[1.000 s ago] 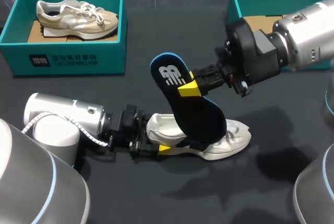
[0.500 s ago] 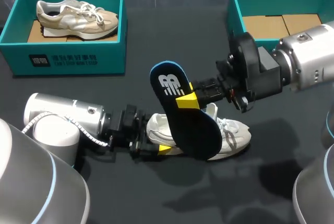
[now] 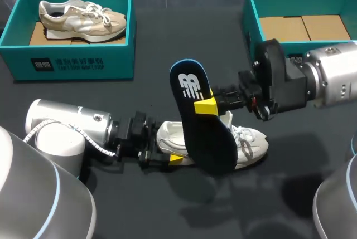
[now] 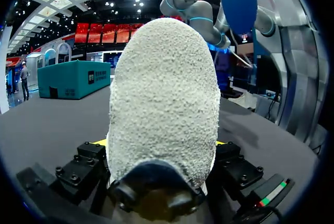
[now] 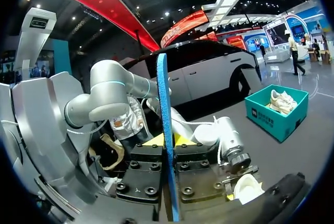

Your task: Take the shoe out of the shoebox, open the shoe tongue, remove and reinsert the insole, then place the shoe into the shoebox

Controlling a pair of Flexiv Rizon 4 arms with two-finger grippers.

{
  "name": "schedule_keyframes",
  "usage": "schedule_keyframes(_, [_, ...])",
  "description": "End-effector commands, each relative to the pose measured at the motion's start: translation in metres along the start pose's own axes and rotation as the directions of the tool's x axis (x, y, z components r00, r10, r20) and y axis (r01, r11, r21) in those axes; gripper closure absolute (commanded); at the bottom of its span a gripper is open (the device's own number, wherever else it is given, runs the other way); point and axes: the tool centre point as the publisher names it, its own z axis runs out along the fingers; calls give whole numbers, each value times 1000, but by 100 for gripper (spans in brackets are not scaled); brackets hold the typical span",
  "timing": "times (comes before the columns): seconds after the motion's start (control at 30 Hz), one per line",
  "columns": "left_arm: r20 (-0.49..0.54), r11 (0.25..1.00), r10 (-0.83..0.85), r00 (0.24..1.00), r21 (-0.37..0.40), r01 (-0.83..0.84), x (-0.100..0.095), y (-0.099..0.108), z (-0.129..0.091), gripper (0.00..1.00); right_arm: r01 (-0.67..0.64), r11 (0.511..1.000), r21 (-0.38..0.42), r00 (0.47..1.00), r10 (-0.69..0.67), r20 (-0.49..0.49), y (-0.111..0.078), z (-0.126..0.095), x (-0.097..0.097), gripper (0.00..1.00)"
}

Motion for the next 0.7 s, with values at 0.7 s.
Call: schedule_keyframes(0.7, [0, 1000, 0, 1000, -1, 0, -2, 2, 1, 100, -49, 990, -132, 994, 61, 85, -26, -11, 22, 100])
